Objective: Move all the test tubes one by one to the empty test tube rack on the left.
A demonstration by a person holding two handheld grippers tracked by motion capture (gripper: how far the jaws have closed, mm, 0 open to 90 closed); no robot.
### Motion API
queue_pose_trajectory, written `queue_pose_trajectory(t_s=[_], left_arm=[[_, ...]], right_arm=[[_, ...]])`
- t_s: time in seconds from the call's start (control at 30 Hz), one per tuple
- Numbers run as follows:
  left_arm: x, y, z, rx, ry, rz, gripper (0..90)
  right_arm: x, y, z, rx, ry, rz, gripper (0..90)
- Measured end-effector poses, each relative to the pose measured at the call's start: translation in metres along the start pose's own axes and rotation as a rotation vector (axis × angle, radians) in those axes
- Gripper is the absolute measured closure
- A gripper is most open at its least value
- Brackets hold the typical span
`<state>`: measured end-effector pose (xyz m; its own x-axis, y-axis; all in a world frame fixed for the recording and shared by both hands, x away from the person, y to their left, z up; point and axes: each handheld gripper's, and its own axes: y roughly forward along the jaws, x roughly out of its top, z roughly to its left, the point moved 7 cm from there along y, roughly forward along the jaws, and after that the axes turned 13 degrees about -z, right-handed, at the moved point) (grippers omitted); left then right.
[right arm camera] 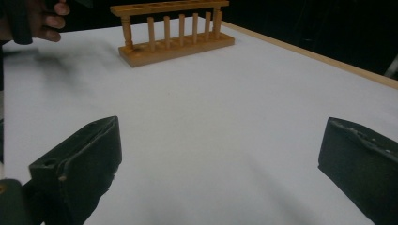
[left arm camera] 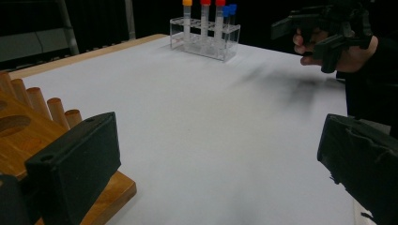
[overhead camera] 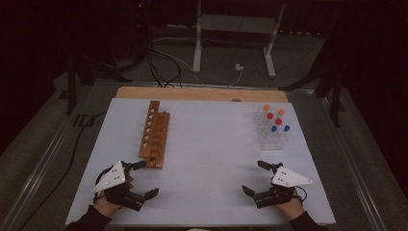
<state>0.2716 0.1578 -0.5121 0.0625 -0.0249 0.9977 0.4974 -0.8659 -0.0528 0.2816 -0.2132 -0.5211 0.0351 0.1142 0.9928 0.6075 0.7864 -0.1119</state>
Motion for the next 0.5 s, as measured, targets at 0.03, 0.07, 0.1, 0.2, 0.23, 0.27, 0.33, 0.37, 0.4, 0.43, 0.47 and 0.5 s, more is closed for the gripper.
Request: queue_pose_trajectory(t_s=[0.03, 0.07, 0.1, 0.2, 0.23, 0.27, 0.33, 0.37, 0.4, 0.43, 0.47, 0.5], left_arm=[[0.0, 0.0, 0.0, 0.0, 0.0, 0.0, 0.5], [0.0001, -0.0001, -0.0001, 0.0, 0.0, 0.0, 0.5], [0.0003, -0.0002, 0.0001, 0.0, 0.001, -0.002, 0.5], [0.0007, -0.0002, 0.0002, -0.001, -0.004, -0.006, 0.5], [0.0008, -0.0002, 0.0002, -0.002, -0.005, -0.006, 0.5], [0.0009, -0.0004, 0.0001, -0.002, -0.006, -0.006, 0.6], [0.0013, -0.0009, -0.0002, -0.002, -0.004, -0.006, 0.6], [0.0017, -0.001, -0.0006, -0.002, -0.004, -0.008, 0.5], [0.0023, -0.0011, -0.001, -0.003, -0.002, -0.011, 0.6], [0.0025, -0.0012, -0.0011, -0.004, 0.0, -0.013, 0.5], [0.0023, -0.0013, -0.0013, -0.005, -0.003, -0.013, 0.5], [0.0018, -0.0014, -0.0013, -0.006, -0.003, -0.008, 0.5]], right_arm=[[0.0001, 0.0001, 0.0006, 0.004, 0.002, 0.001, 0.0], [0.0, 0.0001, 0.0009, 0.004, 0.0, 0.003, 0.0], [-0.0001, 0.0002, 0.0013, 0.006, 0.0, 0.006, 0.0], [0.0014, -0.0004, 0.0039, 0.03, 0.018, -0.001, 0.0], [0.0021, -0.0006, 0.0048, 0.038, 0.028, -0.002, 0.0], [0.0024, -0.0005, 0.0054, 0.04, 0.029, -0.001, 0.0], [0.0011, 0.0003, 0.0062, 0.039, 0.021, 0.016, 0.0], [-0.0004, 0.0011, 0.0069, 0.041, 0.016, 0.027, 0.0], [-0.0019, 0.002, 0.0075, 0.038, 0.004, 0.042, 0.0], [-0.0033, 0.0031, 0.0083, 0.037, -0.012, 0.055, 0.0], [-0.0038, 0.0038, 0.0088, 0.039, -0.017, 0.061, 0.0], [-0.004, 0.0045, 0.0098, 0.041, -0.017, 0.067, 0.0]])
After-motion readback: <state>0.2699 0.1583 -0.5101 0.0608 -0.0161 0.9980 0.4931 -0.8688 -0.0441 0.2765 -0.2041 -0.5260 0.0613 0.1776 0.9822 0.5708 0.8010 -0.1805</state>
